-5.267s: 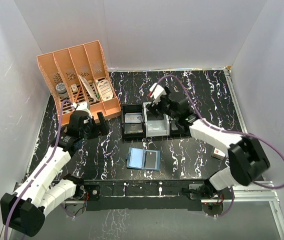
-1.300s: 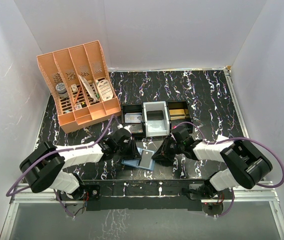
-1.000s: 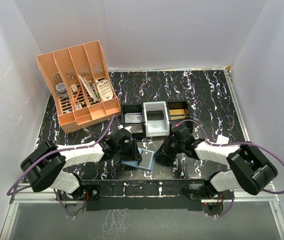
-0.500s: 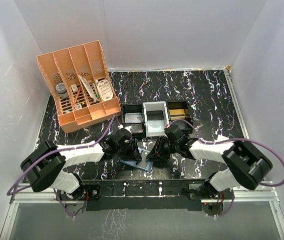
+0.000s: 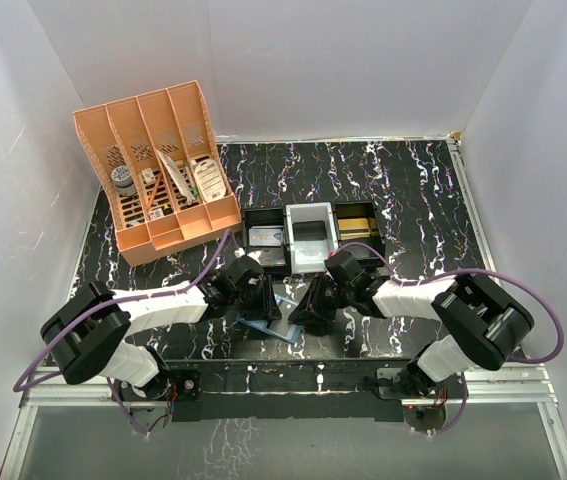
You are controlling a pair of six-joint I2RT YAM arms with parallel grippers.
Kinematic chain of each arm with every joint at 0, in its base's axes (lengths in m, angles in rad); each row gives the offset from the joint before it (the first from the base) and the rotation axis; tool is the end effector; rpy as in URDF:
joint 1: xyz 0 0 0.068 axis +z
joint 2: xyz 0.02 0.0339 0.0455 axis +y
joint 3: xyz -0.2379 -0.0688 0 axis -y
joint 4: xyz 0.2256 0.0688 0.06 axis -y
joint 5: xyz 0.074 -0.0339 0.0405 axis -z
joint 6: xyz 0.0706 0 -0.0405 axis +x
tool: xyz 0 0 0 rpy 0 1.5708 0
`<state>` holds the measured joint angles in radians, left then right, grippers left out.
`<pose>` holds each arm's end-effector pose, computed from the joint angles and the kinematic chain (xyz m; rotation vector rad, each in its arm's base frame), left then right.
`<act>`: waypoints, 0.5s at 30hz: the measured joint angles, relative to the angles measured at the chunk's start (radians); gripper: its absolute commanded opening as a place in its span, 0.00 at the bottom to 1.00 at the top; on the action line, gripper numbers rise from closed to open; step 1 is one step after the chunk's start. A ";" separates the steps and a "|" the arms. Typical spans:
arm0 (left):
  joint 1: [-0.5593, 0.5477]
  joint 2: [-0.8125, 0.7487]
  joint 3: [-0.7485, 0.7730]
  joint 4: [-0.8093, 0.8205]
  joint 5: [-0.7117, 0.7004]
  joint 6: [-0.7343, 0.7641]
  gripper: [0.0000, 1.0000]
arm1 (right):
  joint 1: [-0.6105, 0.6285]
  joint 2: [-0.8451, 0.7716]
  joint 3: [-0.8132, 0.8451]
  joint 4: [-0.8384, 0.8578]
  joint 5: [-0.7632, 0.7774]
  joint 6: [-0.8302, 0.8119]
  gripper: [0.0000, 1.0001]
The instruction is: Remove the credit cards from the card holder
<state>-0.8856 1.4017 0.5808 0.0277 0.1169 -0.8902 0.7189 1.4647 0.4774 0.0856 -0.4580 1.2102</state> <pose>0.1700 -0.2210 0.1211 0.0561 2.5868 -0.9175 0.1708 0.1910 0.0871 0.4739 2.8493 1.2048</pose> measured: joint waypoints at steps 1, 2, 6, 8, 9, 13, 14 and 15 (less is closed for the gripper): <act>0.001 0.000 0.000 0.000 0.000 0.000 0.26 | 0.000 0.009 0.005 0.003 -0.006 0.000 0.20; 0.002 0.000 0.000 -0.001 0.000 0.001 0.23 | -0.001 0.016 0.009 0.006 -0.012 0.000 0.20; 0.012 0.001 -0.016 0.010 0.002 -0.013 0.12 | -0.004 0.028 0.013 0.011 -0.027 0.000 0.20; 0.018 -0.008 -0.032 0.027 0.004 -0.030 0.04 | -0.006 0.031 0.013 0.012 -0.031 -0.001 0.20; 0.019 -0.013 -0.039 0.032 0.004 -0.037 0.00 | -0.007 0.032 0.014 0.011 -0.032 -0.001 0.20; 0.021 -0.039 -0.055 0.038 0.003 -0.054 0.00 | -0.008 0.035 0.019 0.004 -0.035 -0.008 0.20; 0.021 -0.045 -0.059 0.040 0.004 -0.060 0.00 | -0.008 0.035 0.023 -0.002 -0.035 -0.010 0.20; 0.021 -0.050 -0.062 0.043 0.006 -0.064 0.00 | -0.008 0.035 0.026 -0.008 -0.034 -0.014 0.20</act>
<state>-0.8642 1.3521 0.5190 0.0708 0.1226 -0.9546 0.7105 1.4998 0.5034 0.0772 -0.4923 1.1957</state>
